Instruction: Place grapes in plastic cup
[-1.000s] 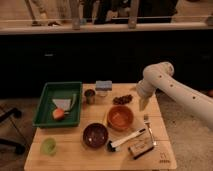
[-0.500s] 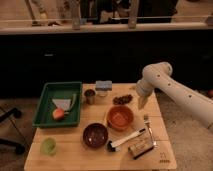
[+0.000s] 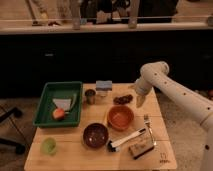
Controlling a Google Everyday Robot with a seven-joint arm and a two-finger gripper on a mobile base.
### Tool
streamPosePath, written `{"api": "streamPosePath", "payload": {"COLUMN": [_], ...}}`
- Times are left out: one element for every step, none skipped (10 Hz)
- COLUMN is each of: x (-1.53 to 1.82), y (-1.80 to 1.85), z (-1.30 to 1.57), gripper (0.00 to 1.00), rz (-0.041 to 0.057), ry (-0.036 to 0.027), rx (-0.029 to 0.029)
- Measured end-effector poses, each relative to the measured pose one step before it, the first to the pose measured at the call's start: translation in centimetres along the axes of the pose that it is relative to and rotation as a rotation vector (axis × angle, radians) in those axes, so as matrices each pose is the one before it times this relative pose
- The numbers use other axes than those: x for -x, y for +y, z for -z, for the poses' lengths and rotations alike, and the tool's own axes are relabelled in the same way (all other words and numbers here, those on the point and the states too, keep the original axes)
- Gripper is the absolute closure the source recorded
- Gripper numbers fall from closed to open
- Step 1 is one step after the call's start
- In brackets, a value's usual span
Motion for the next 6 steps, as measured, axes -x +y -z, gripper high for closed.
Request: {"api": "streamPosePath", "payload": {"x": [-0.279, 0.137, -0.201, 0.152, 0.363, 0.095], "y": [-0.115, -0.154, 0.275, -0.177, -0.509, -0.298], "z": [-0.294, -0.184, -0.284, -0.715, -0.488, -0.069], "gripper": [0.2, 0.2, 0.2, 0.2, 0.2, 0.2], "rz": [0.00031, -0.00067, -0.00146, 0.00425, 0.00741, -0.00033], "ry": [-0.00058, -0.00319, -0.00088, -0.00161, -0.00234, -0.0056], "rx": [0.00265, 0.00476, 0.00254, 0.00367, -0.00019, -0.00066]}}
